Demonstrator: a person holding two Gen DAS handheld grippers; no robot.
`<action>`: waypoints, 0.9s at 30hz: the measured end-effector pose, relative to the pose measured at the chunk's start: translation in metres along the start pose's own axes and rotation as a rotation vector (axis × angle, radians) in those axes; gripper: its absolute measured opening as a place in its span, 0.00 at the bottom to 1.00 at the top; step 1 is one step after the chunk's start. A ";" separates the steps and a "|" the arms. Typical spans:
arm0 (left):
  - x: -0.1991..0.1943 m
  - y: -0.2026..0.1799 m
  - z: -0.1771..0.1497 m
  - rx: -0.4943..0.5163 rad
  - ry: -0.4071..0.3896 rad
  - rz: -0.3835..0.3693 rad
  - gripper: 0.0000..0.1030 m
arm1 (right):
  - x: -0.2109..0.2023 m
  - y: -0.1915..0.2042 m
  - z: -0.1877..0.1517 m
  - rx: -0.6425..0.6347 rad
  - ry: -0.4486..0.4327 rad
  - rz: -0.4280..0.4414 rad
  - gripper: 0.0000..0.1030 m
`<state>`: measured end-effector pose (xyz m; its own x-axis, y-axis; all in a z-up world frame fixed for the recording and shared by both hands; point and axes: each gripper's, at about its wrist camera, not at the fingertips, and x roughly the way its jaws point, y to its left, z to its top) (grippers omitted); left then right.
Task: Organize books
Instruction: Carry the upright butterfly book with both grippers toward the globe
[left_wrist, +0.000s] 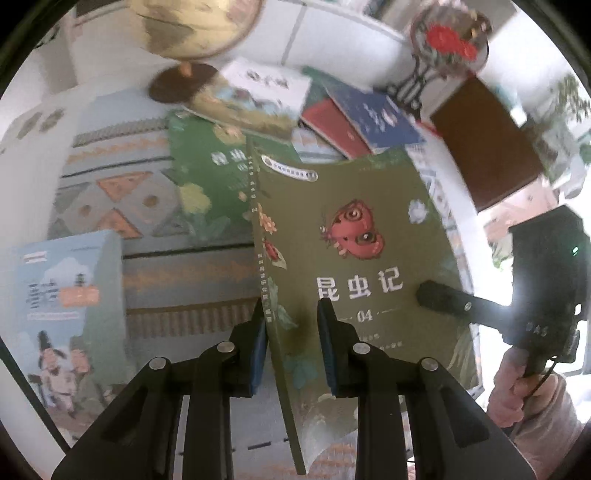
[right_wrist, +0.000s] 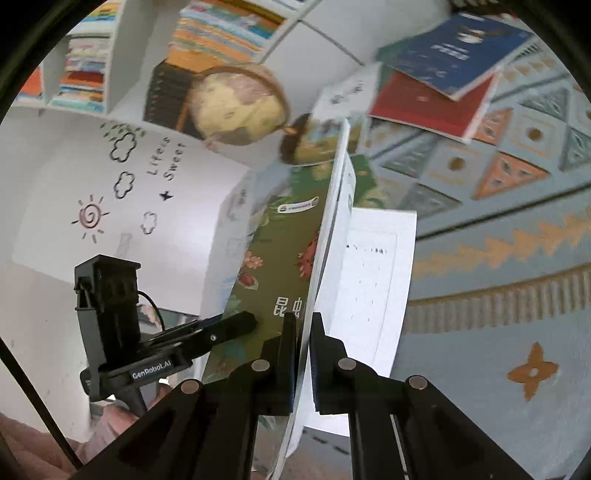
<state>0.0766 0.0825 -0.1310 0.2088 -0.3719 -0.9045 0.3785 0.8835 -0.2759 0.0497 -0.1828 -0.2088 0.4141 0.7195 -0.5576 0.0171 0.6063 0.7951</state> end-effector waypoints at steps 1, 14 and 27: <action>-0.010 0.008 0.001 -0.016 -0.014 0.001 0.22 | 0.005 0.007 0.001 -0.001 0.005 0.011 0.07; -0.093 0.107 -0.014 -0.152 -0.154 0.124 0.23 | 0.102 0.109 0.013 -0.122 0.114 0.131 0.08; -0.071 0.216 -0.052 -0.320 -0.078 0.147 0.24 | 0.213 0.128 -0.029 -0.112 0.276 0.025 0.09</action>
<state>0.0963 0.3143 -0.1430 0.3129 -0.2436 -0.9180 0.0407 0.9691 -0.2433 0.1138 0.0581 -0.2329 0.1499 0.7904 -0.5940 -0.0968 0.6096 0.7868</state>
